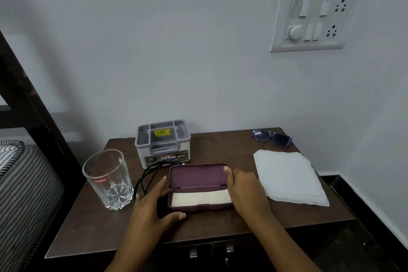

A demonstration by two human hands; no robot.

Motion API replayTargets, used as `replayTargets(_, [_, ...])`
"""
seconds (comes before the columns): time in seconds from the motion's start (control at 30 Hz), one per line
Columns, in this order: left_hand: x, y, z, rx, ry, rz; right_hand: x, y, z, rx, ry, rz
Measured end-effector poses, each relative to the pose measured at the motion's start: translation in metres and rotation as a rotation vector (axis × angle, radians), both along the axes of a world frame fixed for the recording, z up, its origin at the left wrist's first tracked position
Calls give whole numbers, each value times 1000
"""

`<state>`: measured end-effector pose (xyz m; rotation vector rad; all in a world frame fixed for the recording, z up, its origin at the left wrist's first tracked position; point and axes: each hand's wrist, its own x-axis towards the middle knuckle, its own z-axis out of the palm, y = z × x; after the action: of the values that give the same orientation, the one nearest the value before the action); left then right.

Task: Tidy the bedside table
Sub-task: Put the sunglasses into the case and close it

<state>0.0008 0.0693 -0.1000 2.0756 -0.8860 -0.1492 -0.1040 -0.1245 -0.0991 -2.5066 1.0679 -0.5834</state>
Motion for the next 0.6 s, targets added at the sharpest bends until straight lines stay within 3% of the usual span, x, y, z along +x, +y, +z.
replayTargets(0.17, [-9,10,13,64,23,72,-13,4,5,-12,-57,12])
replayTargets(0.3, [-25,-4,37,-27,-173,194,-35,1,16,12,-178,-6])
replayTargets(0.4, [-34,-46,55,-133,-285,87,-52,-30,28,39,-290,-93])
replayTargets(0.5, [-32,-120,67,-70,-215,-125,-68,-86,30,54,-434,-189])
replayTargets(0.6, [-17,-207,62,56,81,-206,-75,-142,26,173,-480,-246])
